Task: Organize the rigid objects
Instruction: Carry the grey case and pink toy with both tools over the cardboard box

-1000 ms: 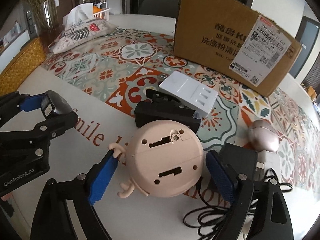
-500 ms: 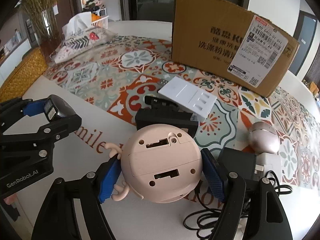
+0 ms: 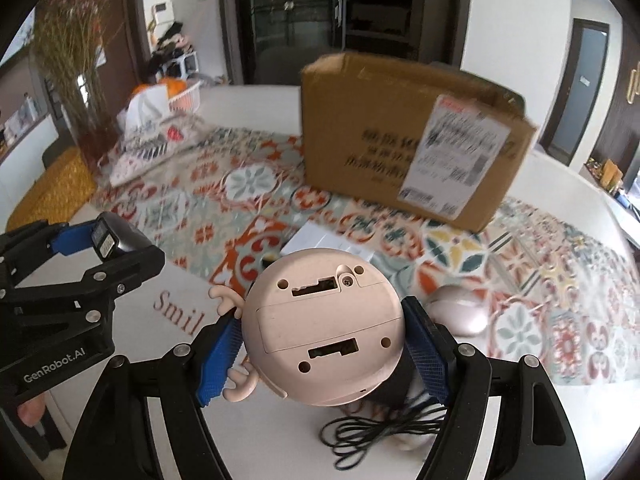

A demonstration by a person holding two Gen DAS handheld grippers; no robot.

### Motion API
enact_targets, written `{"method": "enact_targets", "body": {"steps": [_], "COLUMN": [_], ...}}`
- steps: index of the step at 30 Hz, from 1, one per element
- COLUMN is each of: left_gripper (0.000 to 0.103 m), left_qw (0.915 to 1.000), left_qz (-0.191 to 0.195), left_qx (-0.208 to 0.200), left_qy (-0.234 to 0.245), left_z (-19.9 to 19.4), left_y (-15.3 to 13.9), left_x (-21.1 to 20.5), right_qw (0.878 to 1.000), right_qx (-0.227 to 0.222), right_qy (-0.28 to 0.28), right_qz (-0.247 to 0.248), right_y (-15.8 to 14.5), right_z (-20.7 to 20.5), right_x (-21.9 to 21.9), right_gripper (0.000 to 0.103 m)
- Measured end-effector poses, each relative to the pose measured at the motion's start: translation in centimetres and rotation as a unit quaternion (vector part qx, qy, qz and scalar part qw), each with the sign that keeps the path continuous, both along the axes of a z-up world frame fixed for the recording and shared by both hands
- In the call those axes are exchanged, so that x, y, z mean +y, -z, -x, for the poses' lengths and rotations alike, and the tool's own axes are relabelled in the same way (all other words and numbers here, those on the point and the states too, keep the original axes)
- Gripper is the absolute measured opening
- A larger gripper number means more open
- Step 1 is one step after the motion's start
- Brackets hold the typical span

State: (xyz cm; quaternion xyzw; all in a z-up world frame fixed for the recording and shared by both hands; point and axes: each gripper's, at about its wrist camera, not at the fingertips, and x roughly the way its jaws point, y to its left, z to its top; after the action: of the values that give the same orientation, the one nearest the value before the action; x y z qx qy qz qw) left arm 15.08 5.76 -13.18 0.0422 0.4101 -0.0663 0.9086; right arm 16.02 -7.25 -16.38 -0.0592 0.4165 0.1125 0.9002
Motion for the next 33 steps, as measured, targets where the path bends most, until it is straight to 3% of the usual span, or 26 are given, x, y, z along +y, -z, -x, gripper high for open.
{"method": "enact_targets", "body": {"steps": [8,17,33], "left_gripper": [0.056,0.056,0.056], "left_qw": [0.9990,0.9959,0.9906], "left_qz": [0.020,0.011,0.011], "left_qx": [-0.032,-0.081,-0.117], "left_qy": [0.023,0.039,0.071], "left_z": [-1.4,-3.5,-11.5], "left_y": [-4.9,-9.6,-14.0], "left_x": [-2.8,-5.2,-7.7], "right_qw": [0.999,0.995,0.991], "right_qx": [-0.051,-0.098,-0.125], "right_qy": [0.014,0.026,0.052], "right_qz": [-0.007,-0.011,0.000], "right_y": [-5.5,-10.1,-15.0], "right_z": [-0.5,-1.9,-9.1], "right_x": [-2.8,-5.1,-7.3], "right_gripper": [0.076,0.077,0.077]}}
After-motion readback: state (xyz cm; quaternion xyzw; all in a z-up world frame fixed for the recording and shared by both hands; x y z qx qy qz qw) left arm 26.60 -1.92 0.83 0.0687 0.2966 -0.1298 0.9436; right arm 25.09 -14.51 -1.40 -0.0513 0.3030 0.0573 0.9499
